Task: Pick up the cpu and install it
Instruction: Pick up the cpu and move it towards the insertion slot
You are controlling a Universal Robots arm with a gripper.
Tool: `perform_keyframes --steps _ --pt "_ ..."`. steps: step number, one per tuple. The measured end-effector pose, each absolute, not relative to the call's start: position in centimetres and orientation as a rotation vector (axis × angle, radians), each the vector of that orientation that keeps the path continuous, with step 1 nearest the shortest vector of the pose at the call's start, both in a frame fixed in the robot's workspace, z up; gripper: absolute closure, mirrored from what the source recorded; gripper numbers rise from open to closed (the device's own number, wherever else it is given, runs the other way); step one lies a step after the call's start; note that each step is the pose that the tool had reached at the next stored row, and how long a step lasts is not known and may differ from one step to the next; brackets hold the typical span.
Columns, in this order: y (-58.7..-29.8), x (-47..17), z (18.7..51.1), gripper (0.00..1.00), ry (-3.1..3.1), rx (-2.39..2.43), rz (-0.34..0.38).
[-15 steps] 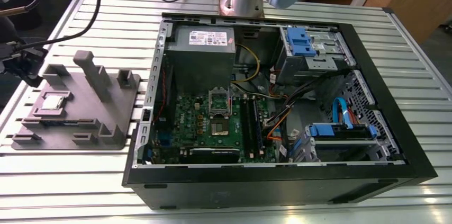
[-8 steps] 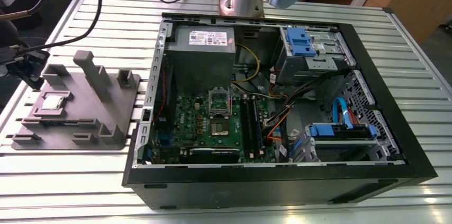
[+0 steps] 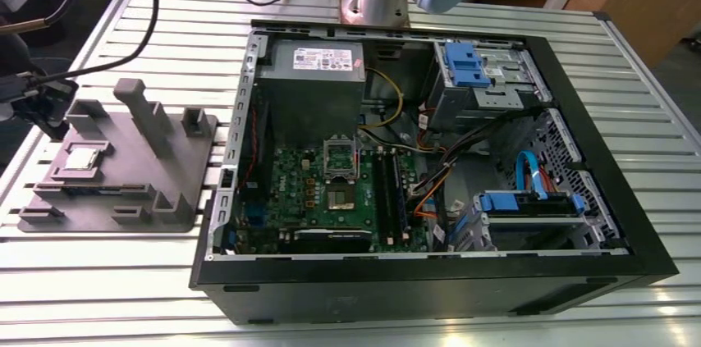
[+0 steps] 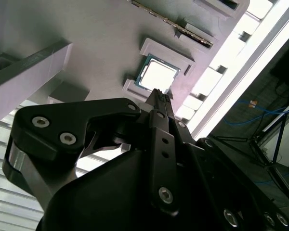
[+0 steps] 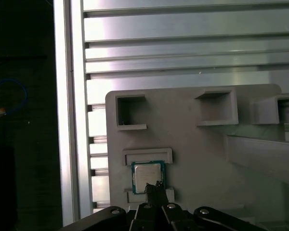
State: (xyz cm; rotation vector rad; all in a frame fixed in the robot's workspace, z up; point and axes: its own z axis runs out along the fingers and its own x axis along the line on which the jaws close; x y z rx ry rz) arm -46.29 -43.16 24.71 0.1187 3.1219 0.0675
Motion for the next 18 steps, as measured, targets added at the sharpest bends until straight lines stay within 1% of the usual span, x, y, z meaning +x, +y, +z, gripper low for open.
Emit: perform_keyframes --steps 10,18 --pt "-43.2 -46.3 24.6 0.9 3.122 0.119 0.068" --pt "-43.2 -46.3 23.4 0.9 3.122 0.119 0.068"
